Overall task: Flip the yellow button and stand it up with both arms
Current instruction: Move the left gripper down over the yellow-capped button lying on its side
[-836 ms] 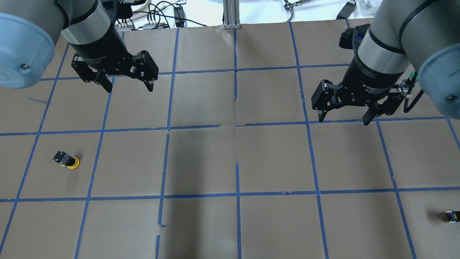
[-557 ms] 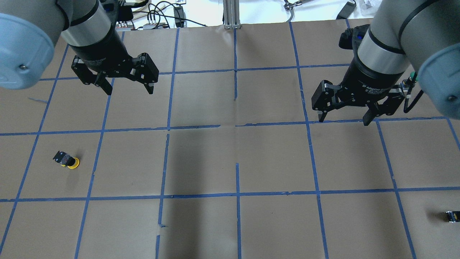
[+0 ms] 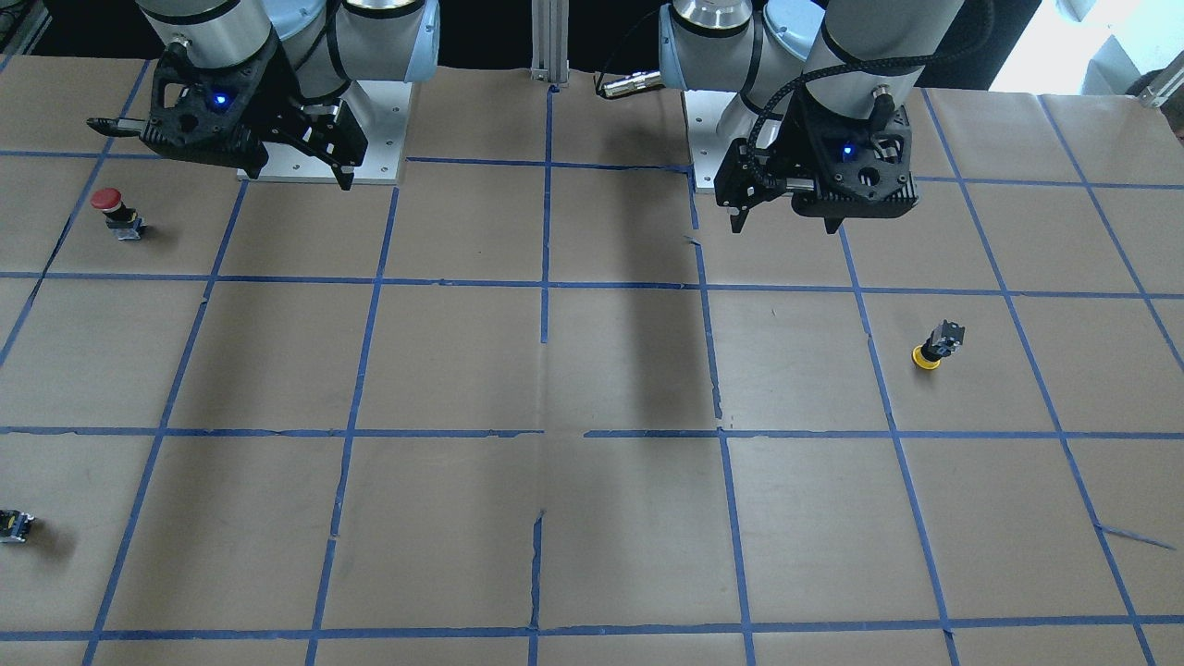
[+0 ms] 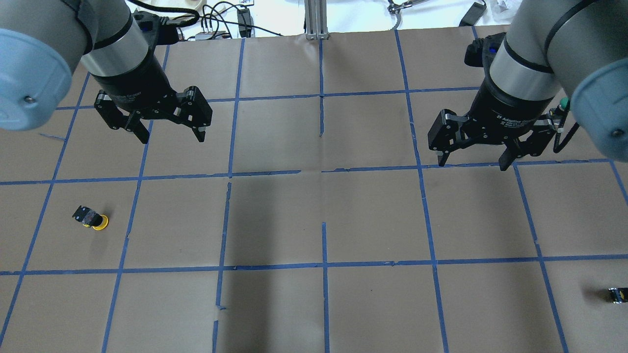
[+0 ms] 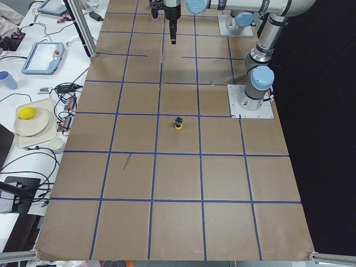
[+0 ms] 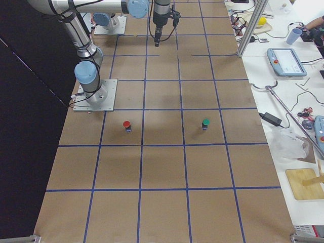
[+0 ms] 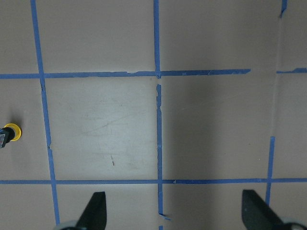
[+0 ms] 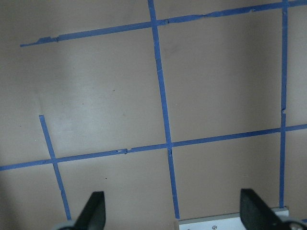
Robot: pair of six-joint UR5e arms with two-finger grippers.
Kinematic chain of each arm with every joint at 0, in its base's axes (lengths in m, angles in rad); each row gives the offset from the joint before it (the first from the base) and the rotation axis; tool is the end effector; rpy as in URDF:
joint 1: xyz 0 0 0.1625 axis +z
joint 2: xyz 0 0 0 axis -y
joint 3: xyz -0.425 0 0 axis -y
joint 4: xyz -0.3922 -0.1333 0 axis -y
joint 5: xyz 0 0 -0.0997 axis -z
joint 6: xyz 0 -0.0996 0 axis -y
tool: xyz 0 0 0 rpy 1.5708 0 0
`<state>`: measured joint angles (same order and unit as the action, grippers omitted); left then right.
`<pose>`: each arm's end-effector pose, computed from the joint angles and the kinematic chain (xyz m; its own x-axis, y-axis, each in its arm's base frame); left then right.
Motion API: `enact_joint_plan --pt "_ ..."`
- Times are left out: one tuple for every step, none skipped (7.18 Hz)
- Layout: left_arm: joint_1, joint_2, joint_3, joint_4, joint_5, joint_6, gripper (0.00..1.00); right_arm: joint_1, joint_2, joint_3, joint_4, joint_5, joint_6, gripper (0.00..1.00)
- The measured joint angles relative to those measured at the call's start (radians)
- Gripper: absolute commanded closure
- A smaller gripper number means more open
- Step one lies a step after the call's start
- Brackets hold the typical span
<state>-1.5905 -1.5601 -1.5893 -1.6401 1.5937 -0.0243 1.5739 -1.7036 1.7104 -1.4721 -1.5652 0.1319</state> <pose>-0.1404 -0.4767 0.4775 -0.9997 -0.0028 -0.0247 -0.0046 0.9971 0.0765 0.1352 -0.4242 0.4715 -0.9917 0.1283 0.0083 0.1285 0.9861 0.1051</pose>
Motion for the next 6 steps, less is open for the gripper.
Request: enact_joint_plan --pt "0.040 0.000 -0.022 -0.002 -0.001 0.046 0.00 0.000 -0.001 0.000 0.000 -0.002 0.001 0.00" --pt "0.103 -0.004 -0.057 0.006 -0.002 0.139 0.00 0.000 -0.001 0.002 0.001 -0.004 0.003 0.00" --pt "0.175 -0.011 -0.096 0.029 -0.003 0.250 0.00 0.000 -0.002 0.004 0.002 -0.004 0.008 0.00" --pt "0.240 -0.016 -0.130 0.068 0.008 0.361 0.00 0.001 -0.002 0.005 0.001 -0.004 0.012 0.00" --pt "0.299 -0.020 -0.166 0.123 0.033 0.476 0.00 0.001 -0.002 0.005 -0.001 -0.004 0.014 0.00" --pt "0.357 -0.023 -0.212 0.193 0.050 0.583 0.01 0.001 -0.002 0.006 -0.002 -0.005 0.015 0.00"
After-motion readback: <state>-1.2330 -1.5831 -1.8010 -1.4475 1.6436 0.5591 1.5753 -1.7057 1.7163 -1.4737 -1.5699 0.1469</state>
